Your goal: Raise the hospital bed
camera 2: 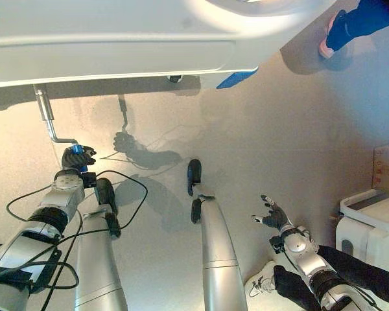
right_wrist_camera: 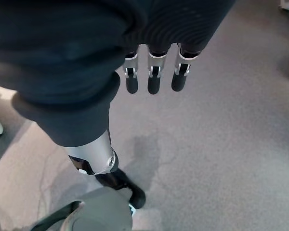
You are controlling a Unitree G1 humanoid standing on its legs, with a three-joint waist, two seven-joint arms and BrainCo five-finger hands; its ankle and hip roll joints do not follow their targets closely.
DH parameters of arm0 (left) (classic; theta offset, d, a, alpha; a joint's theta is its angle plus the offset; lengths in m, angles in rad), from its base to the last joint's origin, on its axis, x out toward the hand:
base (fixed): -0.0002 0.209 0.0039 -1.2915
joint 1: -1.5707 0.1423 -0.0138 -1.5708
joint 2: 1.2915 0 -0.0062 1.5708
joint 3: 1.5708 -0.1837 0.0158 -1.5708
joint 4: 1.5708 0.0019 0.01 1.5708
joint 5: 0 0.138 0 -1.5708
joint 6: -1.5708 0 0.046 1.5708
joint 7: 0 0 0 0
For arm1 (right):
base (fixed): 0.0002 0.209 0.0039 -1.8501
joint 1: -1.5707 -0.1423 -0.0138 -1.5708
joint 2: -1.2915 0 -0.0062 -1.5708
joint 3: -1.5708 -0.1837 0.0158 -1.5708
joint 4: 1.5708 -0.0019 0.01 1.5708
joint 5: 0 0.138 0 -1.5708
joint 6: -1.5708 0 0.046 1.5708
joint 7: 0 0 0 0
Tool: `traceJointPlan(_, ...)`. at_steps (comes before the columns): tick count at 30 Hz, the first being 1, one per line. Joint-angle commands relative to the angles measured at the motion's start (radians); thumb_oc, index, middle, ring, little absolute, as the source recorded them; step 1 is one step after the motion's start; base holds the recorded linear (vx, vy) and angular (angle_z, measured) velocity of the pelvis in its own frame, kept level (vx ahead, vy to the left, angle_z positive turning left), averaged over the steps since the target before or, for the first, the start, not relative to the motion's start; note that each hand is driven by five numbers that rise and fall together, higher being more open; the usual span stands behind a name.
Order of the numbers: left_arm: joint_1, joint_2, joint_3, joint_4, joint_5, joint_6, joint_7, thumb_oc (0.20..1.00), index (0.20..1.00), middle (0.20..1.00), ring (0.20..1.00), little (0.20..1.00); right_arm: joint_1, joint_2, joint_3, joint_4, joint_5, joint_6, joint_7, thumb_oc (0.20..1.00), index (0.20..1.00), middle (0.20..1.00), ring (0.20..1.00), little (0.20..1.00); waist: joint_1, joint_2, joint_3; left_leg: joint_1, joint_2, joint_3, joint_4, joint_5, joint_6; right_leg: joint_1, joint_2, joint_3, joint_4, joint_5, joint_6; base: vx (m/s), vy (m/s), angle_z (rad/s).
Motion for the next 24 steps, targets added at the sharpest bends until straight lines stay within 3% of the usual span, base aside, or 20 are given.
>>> traceJointPlan(1, 0.084, -0.074, -0.016, 0.021, 0.040, 0.006, -0.016, 1.000, 1.000, 1.000, 1.000, 1.000, 0.078, -0.092, -0.002, 0.017, -0.013, 0.024, 0.004, 1.000, 1.000, 1.000, 1.000, 1.000, 0.008, 0.003, -0.049, -0.031, -0.021, -0.019, -0.041, 0.071, 0.048, -0.021, 0.021, -0.040, -0.020, -0.010, -0.028, 0.00, 0.000, 0.00)
traceJointPlan(24, 0.098, -0.129, -0.011, 0.073, 0.039, 0.023, -0.009, 1.000, 1.000, 1.000, 1.000, 1.000, 0.088, -0.104, -0.007, -0.003, -0.012, 0.024, -0.002, 1.000, 1.000, 1.000, 1.000, 1.000, 0.014, 0.020, -0.043, 0.008, -0.039, -0.011, -0.098, 0.105, 0.049, 0.007, 0.005, -0.046, -0.010, -0.016, -0.031, 0.00, -0.004, 0.02)
